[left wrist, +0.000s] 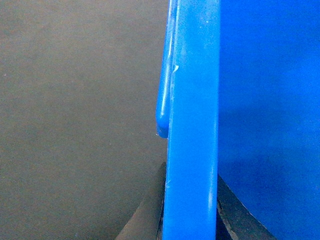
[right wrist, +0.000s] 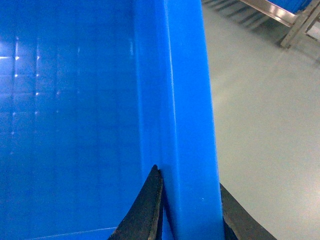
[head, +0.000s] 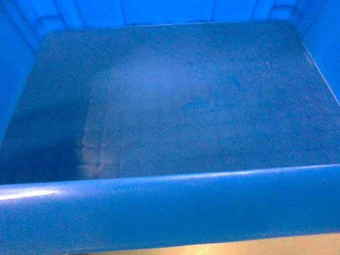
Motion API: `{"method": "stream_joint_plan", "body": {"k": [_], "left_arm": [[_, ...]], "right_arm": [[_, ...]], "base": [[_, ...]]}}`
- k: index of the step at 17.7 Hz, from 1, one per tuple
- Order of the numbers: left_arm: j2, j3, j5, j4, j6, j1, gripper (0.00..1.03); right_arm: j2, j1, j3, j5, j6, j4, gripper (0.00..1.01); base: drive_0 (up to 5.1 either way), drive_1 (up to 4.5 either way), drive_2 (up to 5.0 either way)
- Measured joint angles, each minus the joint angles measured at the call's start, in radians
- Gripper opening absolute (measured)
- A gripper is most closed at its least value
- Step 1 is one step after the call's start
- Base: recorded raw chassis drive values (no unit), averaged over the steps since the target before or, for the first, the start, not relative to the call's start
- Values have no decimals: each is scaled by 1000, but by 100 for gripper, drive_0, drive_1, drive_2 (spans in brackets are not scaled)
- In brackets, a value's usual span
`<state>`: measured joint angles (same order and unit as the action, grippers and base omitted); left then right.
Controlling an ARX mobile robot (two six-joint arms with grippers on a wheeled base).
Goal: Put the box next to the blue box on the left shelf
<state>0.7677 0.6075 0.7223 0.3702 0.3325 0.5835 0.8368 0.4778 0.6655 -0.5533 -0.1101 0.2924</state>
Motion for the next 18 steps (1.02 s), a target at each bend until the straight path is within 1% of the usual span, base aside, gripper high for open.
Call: {"method": "stream_joint_plan", "body": {"k": [18], "left_arm": [[0,0,0,0,0,0,11]], "right_arm": [[0,0,0,0,0,0,16]], "base": [[-142,-142,-142]]}}
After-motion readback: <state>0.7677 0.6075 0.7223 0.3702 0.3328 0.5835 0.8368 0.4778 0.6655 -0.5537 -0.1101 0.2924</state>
